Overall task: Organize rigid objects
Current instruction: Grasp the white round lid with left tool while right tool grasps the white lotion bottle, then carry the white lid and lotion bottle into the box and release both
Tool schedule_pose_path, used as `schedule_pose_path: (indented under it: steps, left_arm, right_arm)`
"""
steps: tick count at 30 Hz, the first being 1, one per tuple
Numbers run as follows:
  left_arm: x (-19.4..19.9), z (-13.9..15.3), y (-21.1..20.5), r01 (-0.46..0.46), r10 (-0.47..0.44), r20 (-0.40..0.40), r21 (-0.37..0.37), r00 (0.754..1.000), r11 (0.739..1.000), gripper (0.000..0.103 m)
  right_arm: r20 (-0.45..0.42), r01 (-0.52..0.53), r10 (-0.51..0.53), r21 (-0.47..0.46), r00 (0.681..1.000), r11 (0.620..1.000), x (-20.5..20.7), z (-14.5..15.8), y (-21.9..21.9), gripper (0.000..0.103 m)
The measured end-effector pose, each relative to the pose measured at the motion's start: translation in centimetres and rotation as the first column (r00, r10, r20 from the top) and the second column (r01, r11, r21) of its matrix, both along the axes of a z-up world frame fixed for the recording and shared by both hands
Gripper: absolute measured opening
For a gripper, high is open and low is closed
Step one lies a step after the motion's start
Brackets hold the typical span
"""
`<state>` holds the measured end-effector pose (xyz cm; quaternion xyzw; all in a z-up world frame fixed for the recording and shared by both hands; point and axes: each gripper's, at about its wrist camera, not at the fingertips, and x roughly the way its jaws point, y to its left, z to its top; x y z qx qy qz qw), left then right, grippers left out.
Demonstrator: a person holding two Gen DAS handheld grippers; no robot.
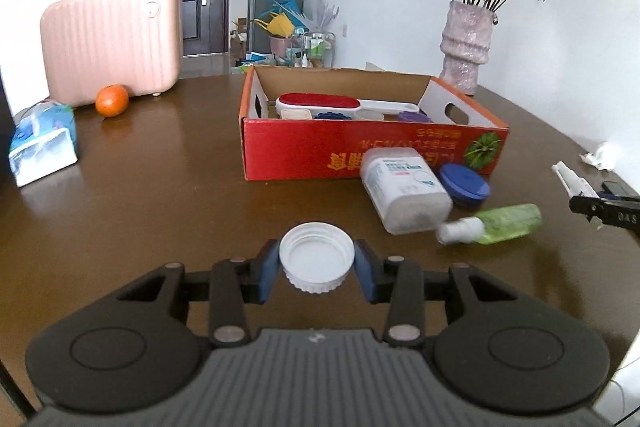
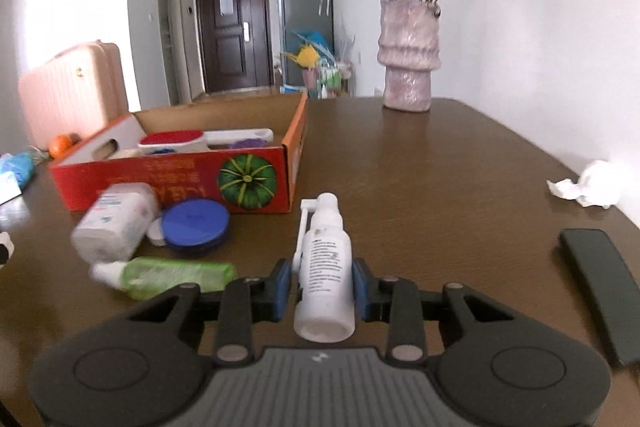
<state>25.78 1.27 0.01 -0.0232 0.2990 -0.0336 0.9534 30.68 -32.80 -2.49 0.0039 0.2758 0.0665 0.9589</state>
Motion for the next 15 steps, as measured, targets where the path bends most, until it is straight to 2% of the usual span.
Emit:
schedule_pose_path:
  steps: [6,11,15]
  left_arm:
    - [-3.0,1.5,-1.2,0.024,-0.025,0.046,0.004,0.999,1.000,0.040]
    - [-3.2,2.4,-2.1,0.057,-0.057,0.074,0.001,0.996,0.998,0.040]
    - [-2.3,2.8,-1.8,0.066,-0.065,0.086,-0.002,0.994,0.998,0.040]
  right_arm:
    - [0.061,-0.048,0.046,0.039,0.997,0.998,-5.3,1.6,0.2,0.031]
    - [0.089,-0.080,0.075,0.045,0.993,0.996,-7.0,2.5,0.9,0.031]
    - [0.100,-0.095,0.089,0.061,0.991,0.994,-6.6,3.1,1.4,0.031]
